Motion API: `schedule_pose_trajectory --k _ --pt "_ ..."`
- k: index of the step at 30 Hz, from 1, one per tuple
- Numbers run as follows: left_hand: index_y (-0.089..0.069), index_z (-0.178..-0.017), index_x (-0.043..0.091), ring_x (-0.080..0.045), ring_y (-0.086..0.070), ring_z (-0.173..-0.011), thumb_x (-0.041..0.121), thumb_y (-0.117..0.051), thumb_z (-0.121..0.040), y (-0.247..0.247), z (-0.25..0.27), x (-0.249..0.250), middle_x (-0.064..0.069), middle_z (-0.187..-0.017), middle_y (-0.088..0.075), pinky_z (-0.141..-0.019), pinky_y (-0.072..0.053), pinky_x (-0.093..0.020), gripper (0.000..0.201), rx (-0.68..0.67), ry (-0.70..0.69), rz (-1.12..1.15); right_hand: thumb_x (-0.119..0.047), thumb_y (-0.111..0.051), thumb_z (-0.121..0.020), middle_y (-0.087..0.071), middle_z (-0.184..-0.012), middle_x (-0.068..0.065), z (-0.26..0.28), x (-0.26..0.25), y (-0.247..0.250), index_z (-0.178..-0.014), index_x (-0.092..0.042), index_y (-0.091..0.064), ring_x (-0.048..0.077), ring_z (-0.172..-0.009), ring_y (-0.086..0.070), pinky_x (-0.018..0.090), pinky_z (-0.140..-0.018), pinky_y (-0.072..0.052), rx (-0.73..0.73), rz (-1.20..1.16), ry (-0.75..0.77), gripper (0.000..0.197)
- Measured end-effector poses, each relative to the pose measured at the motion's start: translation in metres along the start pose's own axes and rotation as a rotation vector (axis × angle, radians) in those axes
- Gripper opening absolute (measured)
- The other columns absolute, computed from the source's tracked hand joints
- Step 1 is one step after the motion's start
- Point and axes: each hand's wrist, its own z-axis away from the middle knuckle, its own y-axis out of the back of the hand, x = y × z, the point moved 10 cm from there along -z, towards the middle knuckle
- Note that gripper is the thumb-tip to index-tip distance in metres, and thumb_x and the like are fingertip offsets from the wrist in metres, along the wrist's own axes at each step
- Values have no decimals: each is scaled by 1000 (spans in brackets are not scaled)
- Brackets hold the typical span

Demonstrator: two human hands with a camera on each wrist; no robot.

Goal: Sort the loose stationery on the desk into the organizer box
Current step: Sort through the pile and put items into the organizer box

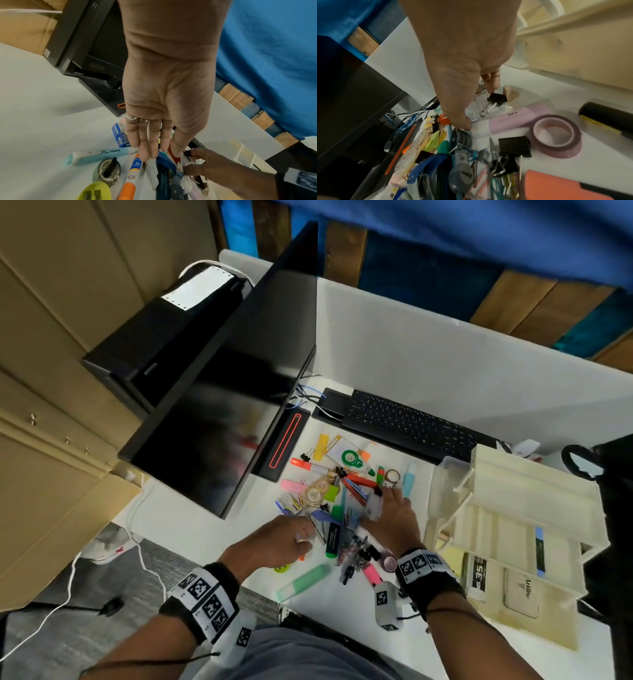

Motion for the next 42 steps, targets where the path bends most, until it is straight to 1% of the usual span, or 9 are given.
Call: schedule_pose_trajectory --k 5,13,17,21,25,28,31,35,42 --pt "-64 -122 23 -12 -65 -97 31 -62 -99 4 -13 6 7 -121 -67 -78 -49 -18 24 -9 -31 -28 -56 -85 -69 -60 -136 3 -5 1 0 -141 -24 -47 28 -114 -63 46 -97 -55 -14 -3 22 87" --pt "-62 -129 19 -10 -61 -101 26 -63 -101 10 -38 29 4 -126 -66 -71 -41 -9 29 -18 -87 -30 -54 -87 -70 -53 -143 3 -6 10 -2 -148 -20 -40 29 -127 -47 49 -109 -41 -87 66 1 97" --pt "-66 -120 17 -12 -64 -98 23 -65 -98 23 -55 40 2 -120 -70 -85 -55 -27 23 15 -54 -30 -28 -85 -80 -62 -130 2 -6 7 2 -147 -23 -41 26 -121 -59 44 -105 -45 -127 -54 29 80" --pt "-69 -101 23 -19 -69 -92 17 -58 -93 67 -87 46 3 -102 -72 -83 -60 -40 14 283 59 -52 -12 -76 -88 -68 -108 3 -2 7 9 -135 -21 -57 19 -95 -67 30 -83 -54 -219 -95 36 52" --pt "-66 -117 16 -27 -66 -106 17 -64 -92 97 -129 55 -5 -117 -66 -86 -57 -38 24 430 149 -90 -19 -72 -94 -62 -109 1 8 7 33 -115 -16 -71 14 -93 -59 22 -78 -42 -182 -35 66 22" --pt "-59 -126 13 -32 -57 -114 0 -61 -88 103 -159 65 -9 -125 -58 -90 -54 -43 41 460 102 -167 -18 -71 -96 -63 -104 0 23 10 58 -114 -16 -70 18 -95 -63 26 -79 -44 -94 -70 86 18" --pt "-57 -134 23 -33 -47 -125 -10 -55 -85 96 -189 76 -3 -140 -51 -99 -49 -47 59 308 -23 -357 -20 -65 -100 -71 -105 -5 41 19 72 -118 -21 -66 15 -91 -68 26 -78 -51 -67 -138 64 18" --pt "-49 -143 29 -45 -27 -146 1 -65 -88 74 -218 69 -3 -152 -41 -114 -30 -58 64 15 -112 -659 -28 -57 -105 -73 -100 0 63 35 69 -118 -25 -58 17 -85 -68 20 -65 -46 -98 -183 36 14" --pt "-48 -141 19 -42 -33 -141 18 -87 -76 79 -219 75 -7 -145 -45 -112 -39 -54 75 35 -167 -755 -31 -53 -106 -64 -82 -11 90 49 74 -116 -30 -53 7 -69 -59 12 -59 -42 -83 -218 29 9"
